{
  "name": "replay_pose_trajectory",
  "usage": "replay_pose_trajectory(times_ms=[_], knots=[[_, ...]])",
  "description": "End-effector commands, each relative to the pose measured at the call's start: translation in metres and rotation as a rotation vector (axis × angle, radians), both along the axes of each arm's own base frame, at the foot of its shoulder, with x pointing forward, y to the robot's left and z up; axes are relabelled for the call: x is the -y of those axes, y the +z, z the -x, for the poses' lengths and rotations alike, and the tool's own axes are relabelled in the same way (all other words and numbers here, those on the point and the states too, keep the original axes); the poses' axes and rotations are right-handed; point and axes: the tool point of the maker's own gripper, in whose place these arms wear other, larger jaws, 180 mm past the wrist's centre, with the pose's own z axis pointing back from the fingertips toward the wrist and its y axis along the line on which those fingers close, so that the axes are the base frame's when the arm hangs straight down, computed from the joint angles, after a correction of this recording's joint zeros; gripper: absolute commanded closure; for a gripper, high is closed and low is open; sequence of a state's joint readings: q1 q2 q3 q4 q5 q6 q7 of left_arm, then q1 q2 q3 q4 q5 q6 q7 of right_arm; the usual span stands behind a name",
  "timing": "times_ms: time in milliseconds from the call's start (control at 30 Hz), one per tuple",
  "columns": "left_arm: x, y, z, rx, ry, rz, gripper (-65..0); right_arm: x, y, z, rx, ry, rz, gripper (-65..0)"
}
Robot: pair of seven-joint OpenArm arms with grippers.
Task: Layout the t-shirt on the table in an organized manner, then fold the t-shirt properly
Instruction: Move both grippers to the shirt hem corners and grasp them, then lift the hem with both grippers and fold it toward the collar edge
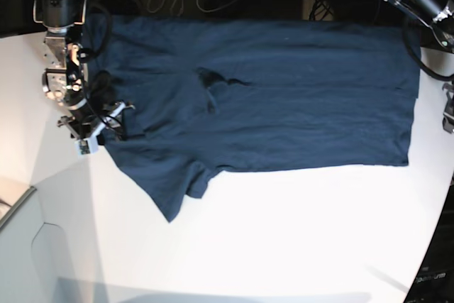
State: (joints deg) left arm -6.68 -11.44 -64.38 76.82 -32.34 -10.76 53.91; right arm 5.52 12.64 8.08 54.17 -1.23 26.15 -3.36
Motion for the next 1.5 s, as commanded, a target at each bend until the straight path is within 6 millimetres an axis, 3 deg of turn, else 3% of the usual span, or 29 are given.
replay_pose_trajectory(times_ms=[0,233,533,867,1467], knots=[[-0.006,0.018,-0.012,0.038,-0.014,-0.044,-27.5,0.008,0.003,-0.002,-0.003,-0.003,0.018,-33.7],[0.022,0.021,-0.048,0.061,-0.119,-0.099,-27.5,0.032,0.007,-0.002,0.004,-0.069,0.026,-33.7],[0.05,-0.03,-0.1,0.01,-0.212,-0.121,-27.5,0.046,0.015,-0.005,0.03,-0.104,0.03,-33.7],[0.078,-0.053,-0.15,-0.063,-0.307,-0.215,-27.5,0.04,0.058,-0.018,0.15,-0.069,0.069,-33.7],[0.085,-0.091,-0.145,-0.149,-0.307,-0.222,-26.9,0.039,0.071,-0.032,0.184,-0.067,0.07,-33.7]])
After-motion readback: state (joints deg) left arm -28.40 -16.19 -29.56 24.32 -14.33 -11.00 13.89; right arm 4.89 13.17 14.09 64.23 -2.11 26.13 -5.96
